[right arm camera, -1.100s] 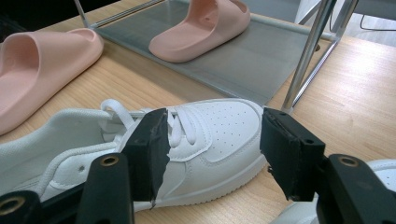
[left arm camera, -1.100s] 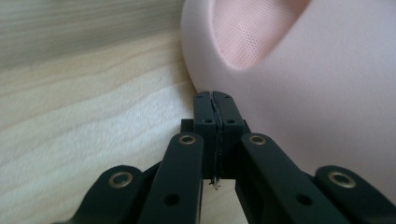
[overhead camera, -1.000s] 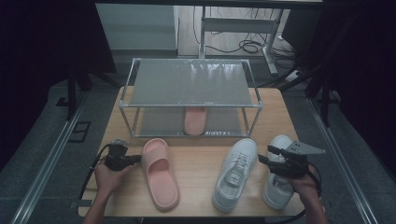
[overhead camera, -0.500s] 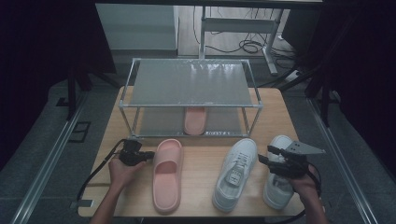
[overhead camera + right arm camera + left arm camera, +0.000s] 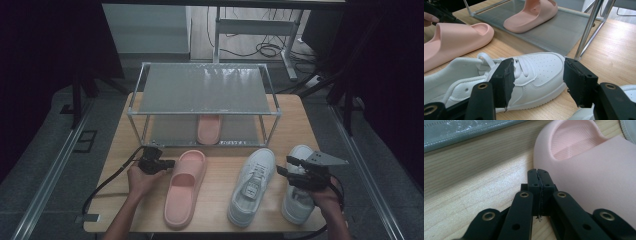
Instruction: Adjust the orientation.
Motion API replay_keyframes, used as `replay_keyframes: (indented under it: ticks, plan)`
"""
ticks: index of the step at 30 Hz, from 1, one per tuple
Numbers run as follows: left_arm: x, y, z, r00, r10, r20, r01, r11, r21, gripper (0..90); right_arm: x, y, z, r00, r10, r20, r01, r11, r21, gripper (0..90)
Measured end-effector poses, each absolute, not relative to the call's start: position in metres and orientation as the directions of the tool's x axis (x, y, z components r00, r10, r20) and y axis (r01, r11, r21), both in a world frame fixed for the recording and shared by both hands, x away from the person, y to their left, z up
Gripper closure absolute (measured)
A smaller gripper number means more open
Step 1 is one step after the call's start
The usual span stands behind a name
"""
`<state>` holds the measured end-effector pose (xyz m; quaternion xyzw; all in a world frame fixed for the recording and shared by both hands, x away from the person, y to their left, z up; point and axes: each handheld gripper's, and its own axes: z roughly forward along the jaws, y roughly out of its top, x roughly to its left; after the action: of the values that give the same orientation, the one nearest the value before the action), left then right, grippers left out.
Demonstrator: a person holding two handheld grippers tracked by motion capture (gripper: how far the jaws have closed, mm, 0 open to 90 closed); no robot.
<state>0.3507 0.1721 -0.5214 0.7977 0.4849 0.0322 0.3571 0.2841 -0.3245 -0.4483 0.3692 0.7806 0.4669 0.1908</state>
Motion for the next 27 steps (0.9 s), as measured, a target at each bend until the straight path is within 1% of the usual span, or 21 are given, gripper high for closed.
replay_keyframes:
  ticks: [6,10,14,19,27]
  plan:
    - [0.352,0.17,-0.522,0.527,0.793,-0.306,0.751,-0.266,0.604,89.6,0.285,-0.324,-0.449,-0.655,0.754,0.045,0.4,0.296,0.868,42.7]
    - [0.35,0.171,-0.52,0.526,0.801,-0.287,0.74,-0.265,0.618,89.5,0.284,-0.324,-0.449,-0.653,0.756,0.047,0.398,0.29,0.87,42.7]
    - [0.343,0.179,-0.509,0.527,0.808,-0.263,0.715,-0.254,0.652,89.3,0.284,-0.326,-0.448,-0.651,0.758,0.048,0.399,0.287,0.871,42.7]
    - [0.32,0.195,-0.489,0.531,0.817,-0.226,0.669,-0.241,0.703,89.4,0.284,-0.326,-0.447,-0.651,0.758,0.046,0.397,0.289,0.871,42.7]
    - [0.278,0.208,-0.477,0.53,0.821,-0.21,0.638,-0.223,0.737,89.3,0.283,-0.324,-0.447,-0.654,0.755,0.045,0.395,0.29,0.871,42.7]
